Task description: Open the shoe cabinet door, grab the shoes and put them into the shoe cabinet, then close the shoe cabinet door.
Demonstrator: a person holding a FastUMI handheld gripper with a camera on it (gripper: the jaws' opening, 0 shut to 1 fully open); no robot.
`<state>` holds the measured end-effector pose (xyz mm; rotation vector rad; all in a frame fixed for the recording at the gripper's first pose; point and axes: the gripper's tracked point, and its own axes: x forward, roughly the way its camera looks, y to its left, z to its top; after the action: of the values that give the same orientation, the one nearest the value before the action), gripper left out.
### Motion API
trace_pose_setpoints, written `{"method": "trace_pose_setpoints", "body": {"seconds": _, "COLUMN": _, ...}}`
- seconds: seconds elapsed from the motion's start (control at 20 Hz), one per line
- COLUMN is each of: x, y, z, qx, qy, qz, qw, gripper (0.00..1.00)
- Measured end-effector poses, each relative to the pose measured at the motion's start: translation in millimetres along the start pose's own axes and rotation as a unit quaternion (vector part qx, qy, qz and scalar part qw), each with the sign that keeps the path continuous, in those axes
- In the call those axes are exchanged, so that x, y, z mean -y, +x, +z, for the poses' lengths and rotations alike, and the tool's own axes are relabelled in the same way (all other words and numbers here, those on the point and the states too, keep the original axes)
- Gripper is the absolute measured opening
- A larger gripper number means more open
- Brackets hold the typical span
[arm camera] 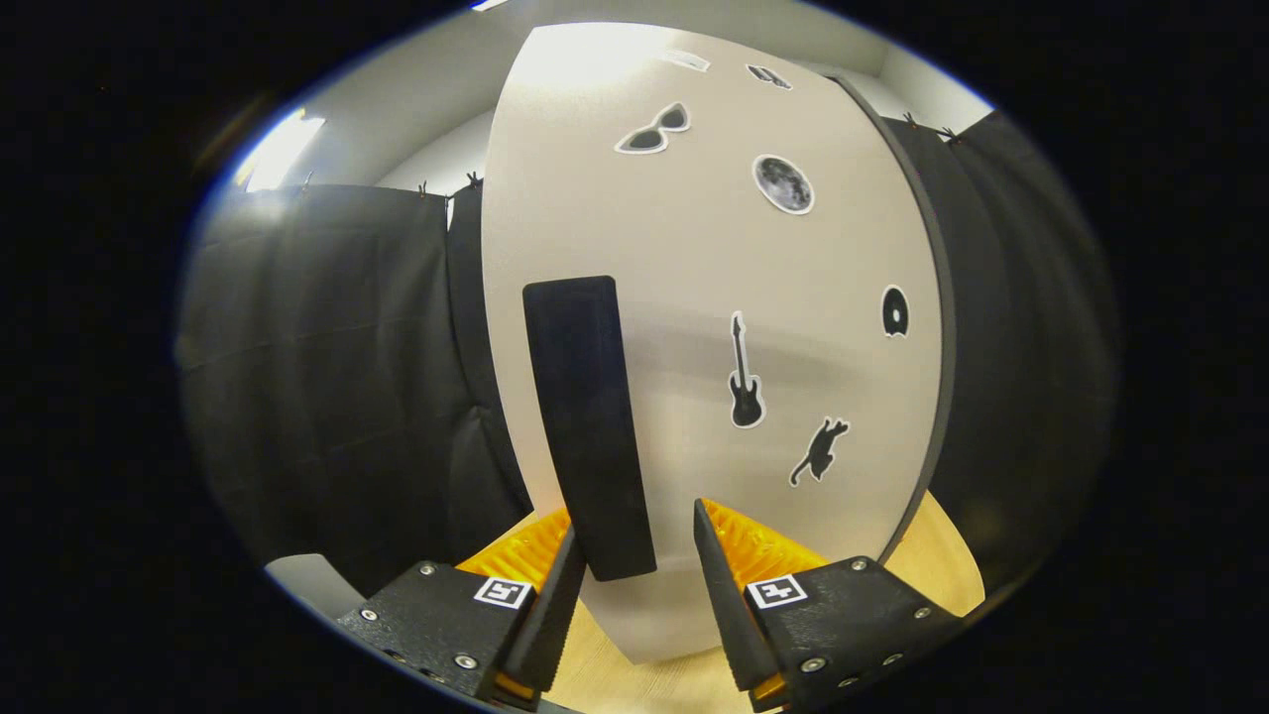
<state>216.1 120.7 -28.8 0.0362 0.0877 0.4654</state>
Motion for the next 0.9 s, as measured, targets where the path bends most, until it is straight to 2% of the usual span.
{"method": "trace_pose_setpoints", "body": {"seconds": 0.25, "x": -8, "y": 29, "z": 2, "qx": 0.009, "qy": -0.01, "qz": -0.018, "qw": 1.0, "gripper": 0.7}}
{"method": "trace_pose_setpoints", "body": {"seconds": 0.45, "x": -9, "y": 45, "z": 1, "qx": 0.02, "qy": -0.013, "qz": -0.035, "qw": 0.999, "gripper": 0.8}}
{"method": "trace_pose_setpoints", "body": {"seconds": 0.6, "x": -9, "y": 50, "z": -1, "qx": 0.023, "qy": -0.043, "qz": -0.058, "qw": 0.997, "gripper": 0.83}}
{"method": "trace_pose_setpoints", "body": {"seconds": 0.9, "x": -8, "y": 58, "z": 3, "qx": 0.035, "qy": -0.018, "qz": -0.09, "qw": 0.995, "gripper": 0.86}}
